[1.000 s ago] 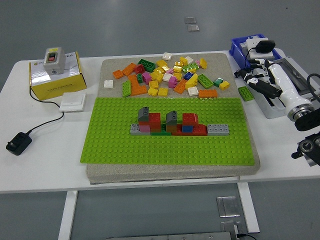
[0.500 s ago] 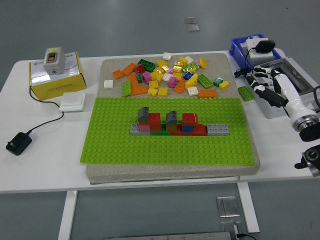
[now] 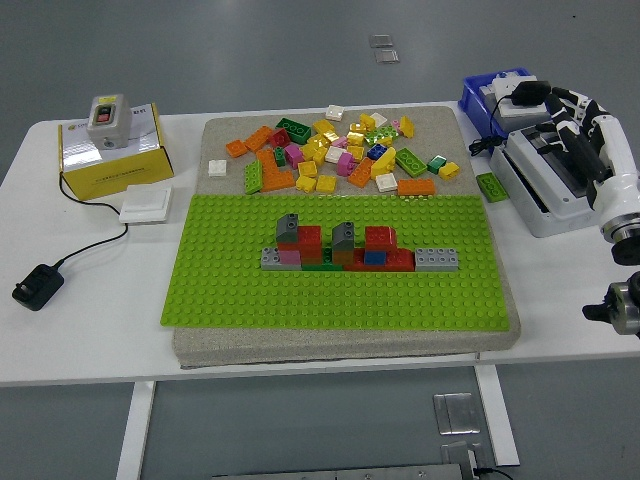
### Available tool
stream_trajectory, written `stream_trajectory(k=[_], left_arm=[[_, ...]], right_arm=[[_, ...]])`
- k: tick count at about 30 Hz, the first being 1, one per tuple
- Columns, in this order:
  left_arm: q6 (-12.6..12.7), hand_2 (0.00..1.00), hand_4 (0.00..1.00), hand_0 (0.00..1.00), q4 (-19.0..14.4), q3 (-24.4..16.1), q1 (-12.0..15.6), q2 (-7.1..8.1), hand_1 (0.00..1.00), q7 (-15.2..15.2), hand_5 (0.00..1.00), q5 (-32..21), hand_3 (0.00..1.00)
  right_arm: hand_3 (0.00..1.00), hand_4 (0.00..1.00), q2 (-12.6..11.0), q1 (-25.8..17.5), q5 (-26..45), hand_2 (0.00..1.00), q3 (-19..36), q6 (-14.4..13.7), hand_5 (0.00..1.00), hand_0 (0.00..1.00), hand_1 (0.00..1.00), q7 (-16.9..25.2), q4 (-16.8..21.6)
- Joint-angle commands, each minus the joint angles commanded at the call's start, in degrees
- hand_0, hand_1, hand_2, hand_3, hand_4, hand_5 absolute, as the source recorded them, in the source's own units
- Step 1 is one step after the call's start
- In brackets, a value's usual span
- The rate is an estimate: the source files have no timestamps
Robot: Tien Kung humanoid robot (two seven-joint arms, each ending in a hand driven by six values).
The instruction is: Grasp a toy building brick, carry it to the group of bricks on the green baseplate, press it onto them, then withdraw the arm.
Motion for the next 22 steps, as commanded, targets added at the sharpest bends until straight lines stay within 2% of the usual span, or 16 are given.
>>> stream_trajectory(k=[6, 9, 11, 13, 16, 18, 19, 22], left_arm=[[1.0, 0.658, 0.119, 0.697, 0.0, 0.97, 0.23, -1.22, 0.688, -2.78, 0.684, -1.12, 0.64], [2.25, 0.661, 0.121, 0.698, 0.0, 2.45, 0.07, -1.63, 0.69, -5.93, 0.689, -2.58, 0.641], [4.09, 0.661, 0.121, 0.698, 0.0, 4.3, 0.17, -1.61, 0.69, -8.55, 0.689, -4.96, 0.641], [5.42, 0.659, 0.125, 0.697, 0.0, 5.42, 0.24, -1.49, 0.685, -11.15, 0.687, -7.49, 0.64], [5.92, 0.659, 0.125, 0.697, 0.0, 5.75, 0.21, -1.64, 0.685, -13.4, 0.687, -9.65, 0.64], [5.74, 0.659, 0.125, 0.697, 0.0, 5.79, 0.26, -1.9, 0.685, -13.76, 0.687, -10.24, 0.64], [5.6, 0.628, 0.174, 0.677, 0.0, 5.78, 0.31, -2.02, 0.664, -13.77, 0.674, -10.4, 0.646], [4.92, 0.628, 0.174, 0.677, 0.0, 5.08, 0.41, -2.11, 0.664, -12.48, 0.674, -9.34, 0.646]], right_arm=[[0.809, 0.746, 0.43, -0.95, 7.24, 0.795, 1.81, 1.56, 0.784, 0.473, 0.662, 4.46, 1.47], [0.802, 0.742, 0.81, -0.6, 11.17, 0.793, 1.87, 2.5, 0.798, 0.474, 0.663, 6.61, 1.64], [0.802, 0.742, 0.78, -0.24, 13.94, 0.793, 1.18, 3.42, 0.798, 0.474, 0.663, 8.37, 1.45], [0.792, 0.735, 0.49, 0.15, 17.72, 0.792, -0.56, 5.6, 0.81, 0.475, 0.665, 10.82, 0.94], [0.792, 0.735, 0.5, 0.2, 22.09, 0.792, -1.65, 7.6, 0.81, 0.475, 0.665, 13.36, 0.69], [0.792, 0.735, 0.59, 0.0, 24.6, 0.792, -1.74, 8.35, 0.81, 0.475, 0.665, 14.36, 0.86], [0.768, 0.733, 0.64, -0.15, 26.02, 0.768, -1.69, 8.65, 0.824, 0.477, 0.665, 14.71, 1.0], [0.768, 0.733, 0.47, -0.51, 25.81, 0.768, -1.6, 6.01, 0.824, 0.477, 0.665, 13.27, 1.87]])
